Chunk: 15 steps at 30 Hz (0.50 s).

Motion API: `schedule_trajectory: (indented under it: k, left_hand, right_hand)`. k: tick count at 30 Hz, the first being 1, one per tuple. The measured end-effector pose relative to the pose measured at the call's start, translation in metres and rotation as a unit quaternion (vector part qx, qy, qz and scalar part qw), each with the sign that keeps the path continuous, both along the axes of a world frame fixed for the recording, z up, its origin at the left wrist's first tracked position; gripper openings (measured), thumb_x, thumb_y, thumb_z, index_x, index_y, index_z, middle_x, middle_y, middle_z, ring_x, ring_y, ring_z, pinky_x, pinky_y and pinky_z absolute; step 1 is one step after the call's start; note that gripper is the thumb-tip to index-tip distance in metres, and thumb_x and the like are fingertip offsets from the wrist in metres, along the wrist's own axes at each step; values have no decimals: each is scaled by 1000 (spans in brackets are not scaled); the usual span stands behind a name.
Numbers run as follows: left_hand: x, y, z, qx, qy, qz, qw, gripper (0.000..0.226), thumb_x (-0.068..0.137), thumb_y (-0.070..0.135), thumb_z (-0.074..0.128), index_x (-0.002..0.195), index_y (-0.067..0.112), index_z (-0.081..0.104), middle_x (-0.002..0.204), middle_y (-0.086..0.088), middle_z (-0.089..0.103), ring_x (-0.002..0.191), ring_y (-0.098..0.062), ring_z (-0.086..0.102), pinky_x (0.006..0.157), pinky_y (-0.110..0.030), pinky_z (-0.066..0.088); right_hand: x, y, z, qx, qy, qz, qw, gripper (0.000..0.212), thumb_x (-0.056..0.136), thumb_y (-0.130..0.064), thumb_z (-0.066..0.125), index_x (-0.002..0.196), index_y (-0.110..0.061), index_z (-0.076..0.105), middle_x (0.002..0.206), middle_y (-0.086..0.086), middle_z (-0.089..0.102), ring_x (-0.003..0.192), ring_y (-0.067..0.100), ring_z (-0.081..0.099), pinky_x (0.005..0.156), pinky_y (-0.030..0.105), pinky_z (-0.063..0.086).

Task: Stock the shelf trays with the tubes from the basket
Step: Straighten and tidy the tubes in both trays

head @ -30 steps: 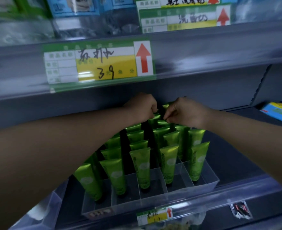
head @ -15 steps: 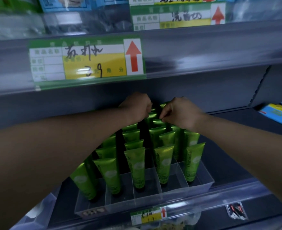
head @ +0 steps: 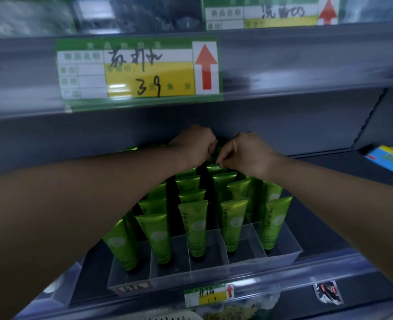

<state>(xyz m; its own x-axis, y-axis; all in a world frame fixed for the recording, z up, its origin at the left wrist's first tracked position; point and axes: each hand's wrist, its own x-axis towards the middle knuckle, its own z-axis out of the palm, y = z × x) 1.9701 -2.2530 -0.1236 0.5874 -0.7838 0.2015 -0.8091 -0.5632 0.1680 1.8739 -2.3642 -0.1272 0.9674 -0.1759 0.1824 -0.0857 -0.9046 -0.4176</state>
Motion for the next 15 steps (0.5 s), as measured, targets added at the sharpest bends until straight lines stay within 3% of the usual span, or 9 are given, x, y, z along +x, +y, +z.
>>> schedule_trajectory:
  k: [4, 8, 15]
  left_hand:
    - [0, 2, -1, -11, 4, -1, 1000, 12, 76, 9, 69, 86, 15, 73, 94, -6, 72, 92, -23, 65, 73, -23, 44]
    - [1, 3, 0, -11, 3, 4, 1000, 18, 78, 6, 64, 89, 15, 74, 99, -7, 71, 95, -25, 65, 81, -29, 51]
    - [-3, 15, 15, -14, 4, 1, 1000, 24, 81, 4, 59, 98, 14, 72, 103, -7, 71, 100, -23, 65, 88, -31, 51]
  right_hand:
    - [-2, -1, -4, 11, -10, -5, 1000, 12, 78, -11, 72, 87, -16, 78, 72, -7, 63, 63, -2, 53, 54, -2, 34]
    - [-5, -2, -2, 32, -6, -5, 999, 15, 78, -10, 73, 93, -14, 76, 79, -3, 67, 76, 4, 58, 59, 9, 40]
    - [-22, -7, 16, 59, -14, -23, 998, 20, 79, -8, 73, 98, -13, 74, 80, -5, 65, 80, 3, 59, 60, -2, 36]
